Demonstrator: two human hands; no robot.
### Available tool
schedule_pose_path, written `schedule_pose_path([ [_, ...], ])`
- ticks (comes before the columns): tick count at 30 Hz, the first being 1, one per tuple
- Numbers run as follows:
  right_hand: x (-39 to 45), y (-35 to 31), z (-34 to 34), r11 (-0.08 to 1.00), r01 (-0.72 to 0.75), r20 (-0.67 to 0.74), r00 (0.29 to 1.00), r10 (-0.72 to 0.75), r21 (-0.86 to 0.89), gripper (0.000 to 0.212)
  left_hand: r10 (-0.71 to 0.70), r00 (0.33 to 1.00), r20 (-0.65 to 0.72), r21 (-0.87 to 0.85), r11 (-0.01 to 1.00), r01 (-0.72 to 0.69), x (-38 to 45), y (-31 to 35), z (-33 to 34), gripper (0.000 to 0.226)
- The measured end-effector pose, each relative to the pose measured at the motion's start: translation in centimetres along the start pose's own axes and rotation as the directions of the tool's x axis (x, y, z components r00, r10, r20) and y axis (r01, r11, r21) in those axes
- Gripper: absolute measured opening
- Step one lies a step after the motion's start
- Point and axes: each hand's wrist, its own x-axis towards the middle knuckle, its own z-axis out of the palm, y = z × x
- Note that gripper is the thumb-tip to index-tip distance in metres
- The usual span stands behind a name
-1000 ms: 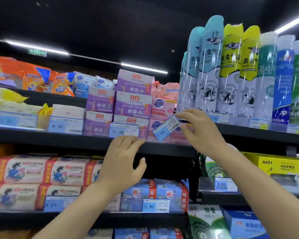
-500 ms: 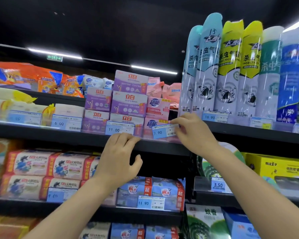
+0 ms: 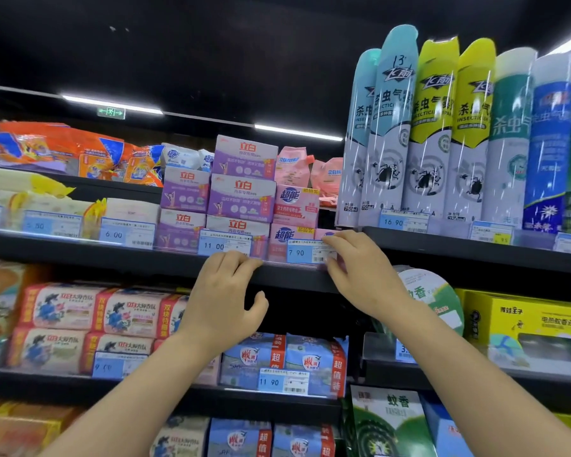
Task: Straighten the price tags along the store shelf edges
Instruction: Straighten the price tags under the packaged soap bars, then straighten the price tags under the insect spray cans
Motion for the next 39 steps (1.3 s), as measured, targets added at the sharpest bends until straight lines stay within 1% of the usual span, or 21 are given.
schedule_pose_path([
  [9, -0.1, 0.1, 0.2, 0.999, 0.000, 0.044, 0.999, 0.002, -0.046, 0.033, -0.021, 1.000, 0.021, 0.034, 0.999, 0.020, -0.1, 0.3, 0.0, 0.052],
  [12, -0.1, -0.1, 0.0, 0.998, -0.003, 0.074, 0.997, 0.008, -0.057, 0.037, -0.016, 0.999, 0.030, 0.053, 0.999, 0.014, -0.1, 0.3, -0.1, 0.052],
  [15, -0.4, -0.4, -0.4, 0.999, -0.017, 0.110, 0.994, 0.020, -0.031, 0.043, 0.001, 0.998, 0.058, 0.081, 0.997, -0.005, -0.2, 0.1, -0.3, 0.052],
  [21, -2.0, -1.1, -2.0, 0.998, -0.066, 0.027, 0.997, 0.067, -0.015, 0.045, 0.090, 0.987, 0.132, 0.130, 0.986, -0.107, -0.1, -0.8, -0.8, 0.052],
  [24, -2.9, -1.2, -3.3, 0.996, -0.059, 0.015, 0.998, 0.060, -0.060, 0.041, 0.109, 0.986, 0.130, 0.095, 0.988, -0.121, 0.4, -0.7, -1.1, 0.052],
  [30, -5.7, -0.8, -5.7, 0.974, -0.146, 0.019, 0.988, 0.152, -0.171, 0.043, 0.244, 0.964, 0.109, 0.004, 0.969, -0.246, 1.9, 1.4, -1.7, 0.058],
  [35, -7.6, 0.2, -8.0, 0.951, -0.175, 0.028, 0.982, 0.188, -0.254, 0.041, 0.329, 0.943, 0.049, -0.114, 0.940, -0.322, 3.4, 4.3, -1.7, 0.060],
  [39, -8.9, 1.5, -10.2, 0.932, -0.194, 0.002, 0.979, 0.204, -0.307, 0.041, 0.369, 0.930, 0.003, -0.163, 0.917, -0.363, 4.2, 6.9, -1.3, 0.059],
])
